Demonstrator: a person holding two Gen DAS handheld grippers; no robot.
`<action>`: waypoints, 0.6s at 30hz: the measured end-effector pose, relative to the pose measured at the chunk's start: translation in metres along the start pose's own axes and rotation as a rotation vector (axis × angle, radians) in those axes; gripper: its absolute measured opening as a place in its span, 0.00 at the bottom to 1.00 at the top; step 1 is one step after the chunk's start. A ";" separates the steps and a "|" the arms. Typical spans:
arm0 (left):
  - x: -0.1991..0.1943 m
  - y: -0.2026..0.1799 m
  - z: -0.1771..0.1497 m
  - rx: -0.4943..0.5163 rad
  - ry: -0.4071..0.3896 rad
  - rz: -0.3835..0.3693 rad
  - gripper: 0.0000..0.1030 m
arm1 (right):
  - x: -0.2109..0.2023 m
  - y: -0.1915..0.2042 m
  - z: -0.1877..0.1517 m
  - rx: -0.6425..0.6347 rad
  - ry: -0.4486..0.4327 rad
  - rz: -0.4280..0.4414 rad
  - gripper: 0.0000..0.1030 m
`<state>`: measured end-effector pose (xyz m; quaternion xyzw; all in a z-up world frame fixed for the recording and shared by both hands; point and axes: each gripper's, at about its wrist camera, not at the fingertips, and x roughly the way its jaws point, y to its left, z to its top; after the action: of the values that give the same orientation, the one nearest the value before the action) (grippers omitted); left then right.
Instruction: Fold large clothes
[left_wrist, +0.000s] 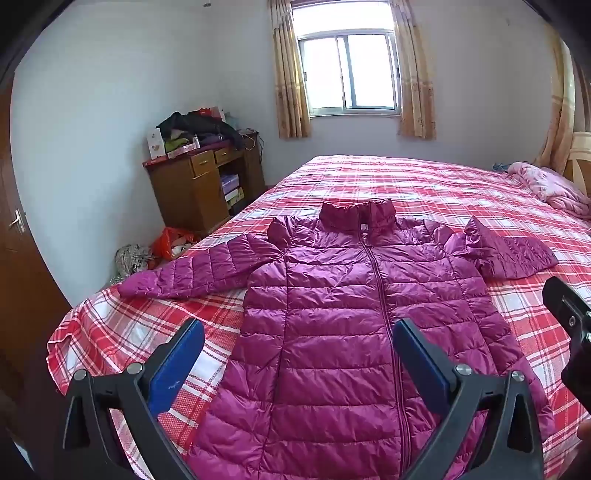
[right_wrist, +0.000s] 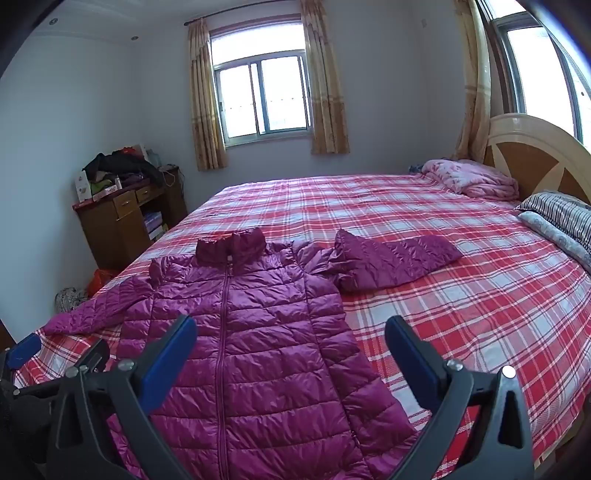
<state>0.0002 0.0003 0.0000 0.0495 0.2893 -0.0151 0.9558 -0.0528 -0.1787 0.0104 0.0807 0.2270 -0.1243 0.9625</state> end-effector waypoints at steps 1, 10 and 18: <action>-0.001 -0.001 0.000 0.025 -0.019 0.017 0.99 | 0.001 0.000 0.000 -0.001 0.001 -0.003 1.00; 0.000 -0.006 -0.001 0.013 -0.009 0.015 0.99 | 0.002 -0.002 -0.003 -0.002 0.014 -0.009 1.00; -0.003 -0.001 -0.002 0.006 -0.014 -0.001 0.99 | 0.000 -0.002 -0.002 0.003 0.004 -0.011 1.00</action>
<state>-0.0037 -0.0005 0.0001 0.0522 0.2825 -0.0170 0.9577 -0.0548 -0.1805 0.0085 0.0813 0.2294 -0.1301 0.9612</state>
